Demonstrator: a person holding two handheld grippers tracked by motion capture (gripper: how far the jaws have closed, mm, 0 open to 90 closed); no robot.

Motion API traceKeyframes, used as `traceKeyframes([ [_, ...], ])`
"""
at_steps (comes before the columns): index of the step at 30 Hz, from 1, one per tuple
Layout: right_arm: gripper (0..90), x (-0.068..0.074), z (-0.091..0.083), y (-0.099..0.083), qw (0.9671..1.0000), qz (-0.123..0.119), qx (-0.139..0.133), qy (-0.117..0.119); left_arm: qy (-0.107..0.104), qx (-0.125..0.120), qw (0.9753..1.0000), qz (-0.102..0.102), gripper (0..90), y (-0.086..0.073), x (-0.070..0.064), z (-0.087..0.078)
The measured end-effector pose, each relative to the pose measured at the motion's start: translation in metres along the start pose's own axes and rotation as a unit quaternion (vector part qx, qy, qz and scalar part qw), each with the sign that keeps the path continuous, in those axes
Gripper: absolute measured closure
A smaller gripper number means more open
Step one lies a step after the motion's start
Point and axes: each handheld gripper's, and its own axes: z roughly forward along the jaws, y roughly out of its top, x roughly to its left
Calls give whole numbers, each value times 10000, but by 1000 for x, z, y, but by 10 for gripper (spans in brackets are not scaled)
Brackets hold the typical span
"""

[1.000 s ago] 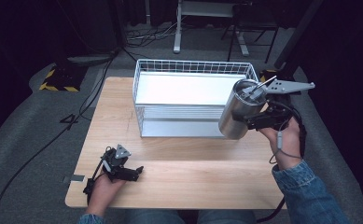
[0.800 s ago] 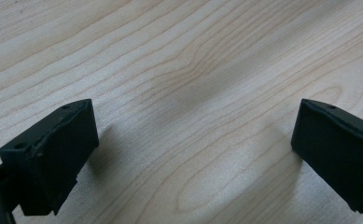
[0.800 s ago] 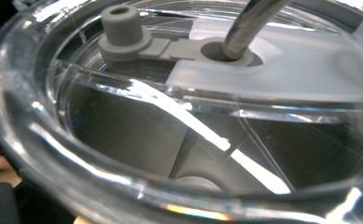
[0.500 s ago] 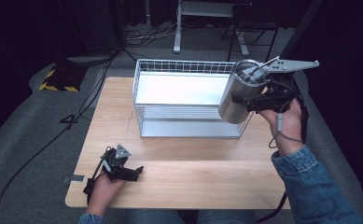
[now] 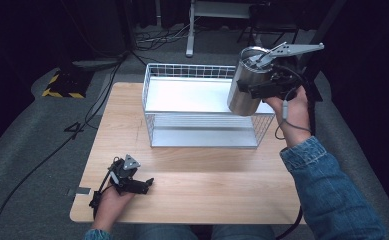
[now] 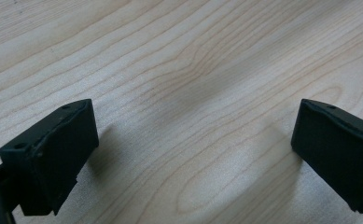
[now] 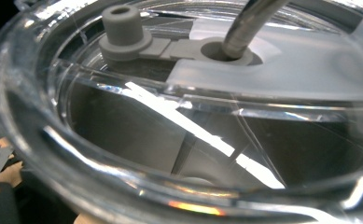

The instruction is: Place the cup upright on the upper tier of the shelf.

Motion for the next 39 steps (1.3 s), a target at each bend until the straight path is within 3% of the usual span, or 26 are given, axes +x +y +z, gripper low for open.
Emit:
traceKeyframes([
  [20,38,-21,48,21,9995,192,-27,-244,-31,-18,10000,14,11,1,1,1],
  [39,38,-16,82,23,9997,211,20,-154,-29,-13,10000,15,11,1,1,0],
])
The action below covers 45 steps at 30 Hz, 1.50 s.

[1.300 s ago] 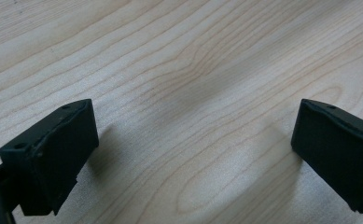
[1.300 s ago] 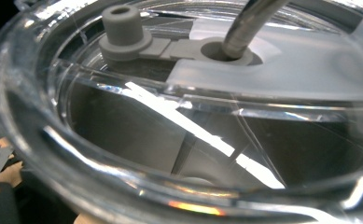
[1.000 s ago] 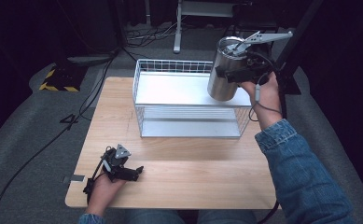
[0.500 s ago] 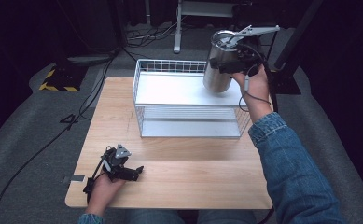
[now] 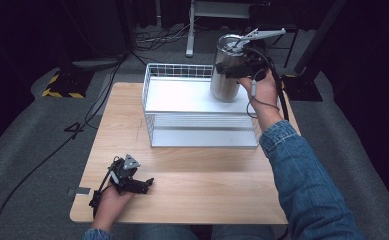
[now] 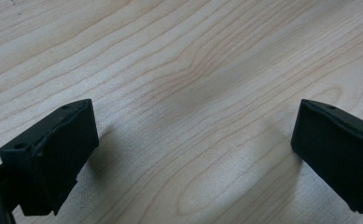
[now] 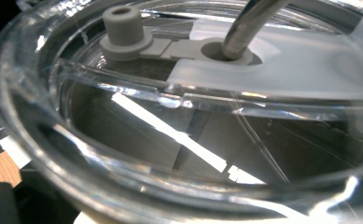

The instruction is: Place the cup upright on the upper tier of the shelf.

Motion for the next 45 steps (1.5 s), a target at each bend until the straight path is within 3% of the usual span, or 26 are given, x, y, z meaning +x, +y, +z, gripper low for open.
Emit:
traceKeyframes([
  [20,38,-1,16,-10,9997,24,249,17,2,-2,10000,15,11,0,0,0],
  [34,34,-10,16,-16,9997,38,128,207,31,-13,10000,53,10,0,0,0],
  [45,12,-9,15,-15,9998,-93,83,148,28,-17,10000,33,11,0,0,0],
])
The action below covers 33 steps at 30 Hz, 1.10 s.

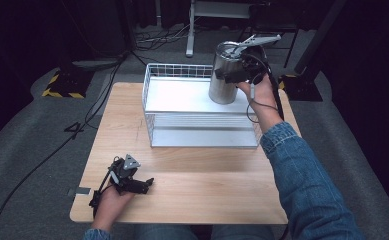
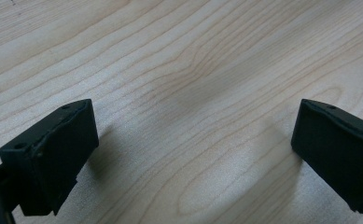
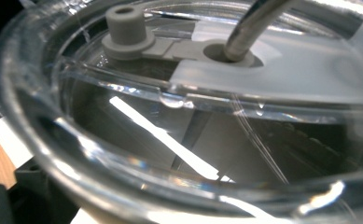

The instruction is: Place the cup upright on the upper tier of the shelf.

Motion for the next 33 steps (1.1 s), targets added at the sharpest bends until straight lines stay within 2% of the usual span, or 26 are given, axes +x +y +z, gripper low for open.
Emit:
traceKeyframes([
  [2,3,1,-3,2,10000,-33,-64,-31,4,3,10000,16,11,0,0,0],
  [6,3,2,-10,4,9999,-60,-16,-93,4,3,10000,17,10,0,0,0],
  [15,3,4,-30,2,10000,-24,-27,-72,5,3,10000,20,10,0,0,0],
  [27,4,15,-66,-8,9993,-87,-229,271,1,8,10000,10,11,0,0,0],
  [28,4,16,-73,-10,9990,-102,-267,340,8,11,10000,36,10,0,0,0],
  [33,5,18,-90,-16,9984,-141,-348,422,8,13,10000,33,11,0,0,0],
])
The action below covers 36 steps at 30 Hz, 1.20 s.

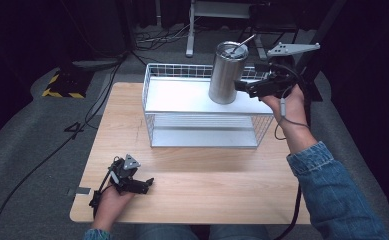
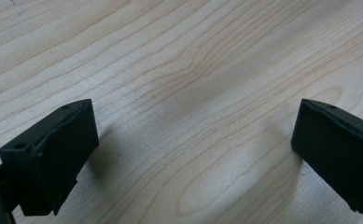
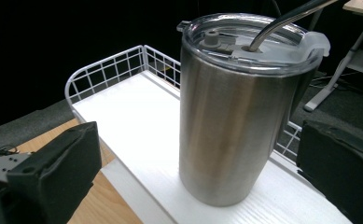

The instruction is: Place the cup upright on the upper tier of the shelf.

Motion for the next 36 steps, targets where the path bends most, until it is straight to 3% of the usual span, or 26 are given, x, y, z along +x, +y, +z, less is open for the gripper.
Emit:
traceKeyframes([
  [6,6,2,-13,-7,10000,-81,3,9,1,0,10000,2,11,0,0,0],
  [18,6,1,-41,-39,9997,-179,-153,-42,-2,6,10000,-9,11,0,0,0],
  [25,6,-1,-51,-63,9997,-202,98,-53,3,16,10000,-24,11,0,-1,0],
  [36,50,2,-57,-103,9998,-67,161,-100,5,12,10000,-18,11,0,0,0],
])
